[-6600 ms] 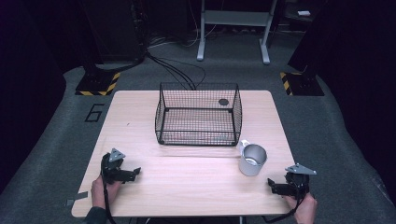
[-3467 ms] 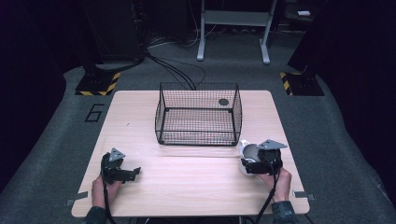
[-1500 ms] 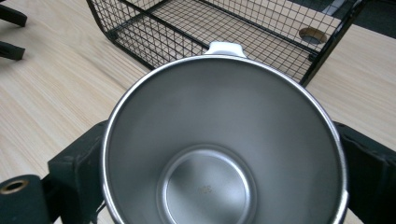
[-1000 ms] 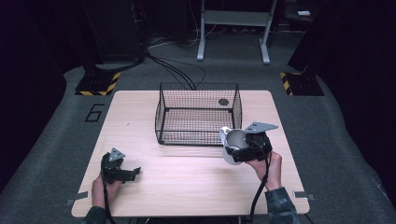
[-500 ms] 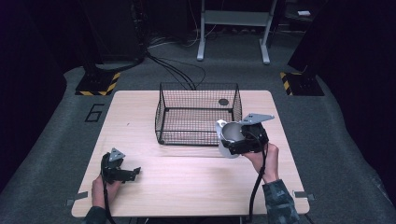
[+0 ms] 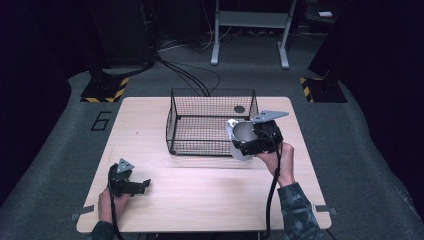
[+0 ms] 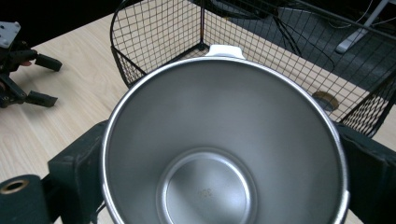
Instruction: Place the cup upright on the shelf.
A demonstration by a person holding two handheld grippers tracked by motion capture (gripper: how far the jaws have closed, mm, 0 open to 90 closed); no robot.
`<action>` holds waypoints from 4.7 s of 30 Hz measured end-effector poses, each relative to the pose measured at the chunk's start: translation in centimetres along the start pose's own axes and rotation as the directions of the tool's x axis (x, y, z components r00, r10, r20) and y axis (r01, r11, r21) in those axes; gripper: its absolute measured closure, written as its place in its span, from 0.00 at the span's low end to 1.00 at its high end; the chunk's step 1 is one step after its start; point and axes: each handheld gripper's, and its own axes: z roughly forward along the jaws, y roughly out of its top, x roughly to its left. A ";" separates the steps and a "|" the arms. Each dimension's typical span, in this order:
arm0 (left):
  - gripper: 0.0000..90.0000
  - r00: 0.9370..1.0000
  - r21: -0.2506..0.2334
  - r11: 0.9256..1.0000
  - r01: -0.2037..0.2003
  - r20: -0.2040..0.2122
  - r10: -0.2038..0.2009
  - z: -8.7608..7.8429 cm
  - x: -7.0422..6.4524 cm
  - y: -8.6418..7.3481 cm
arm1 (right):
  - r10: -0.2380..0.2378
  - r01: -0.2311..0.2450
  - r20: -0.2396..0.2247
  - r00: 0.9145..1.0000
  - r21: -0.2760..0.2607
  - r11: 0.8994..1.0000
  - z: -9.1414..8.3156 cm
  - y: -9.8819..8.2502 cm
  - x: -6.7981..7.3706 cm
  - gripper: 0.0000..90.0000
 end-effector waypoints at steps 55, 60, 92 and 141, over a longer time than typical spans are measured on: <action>0.00 1.000 -0.004 1.000 0.009 0.001 -0.009 0.0 -0.1 0.0 | -0.009 0.010 -0.006 1.000 0.069 0.998 6.9 7.4 -2.8 0.06; 0.00 1.000 0.005 1.000 -0.004 0.001 0.004 0.0 0.0 0.0 | 0.025 -0.025 0.000 1.000 0.099 0.995 8.0 7.8 -3.0 0.06; 0.00 1.000 0.001 1.000 0.004 0.004 -0.004 0.0 0.0 0.0 | 0.105 -0.107 0.020 0.994 0.225 0.969 15.6 6.3 -5.1 0.06; 0.00 1.000 0.004 1.000 -0.002 0.003 0.002 0.0 0.0 0.0 | 0.103 -0.100 0.009 0.995 0.319 0.943 20.4 4.9 -3.1 0.06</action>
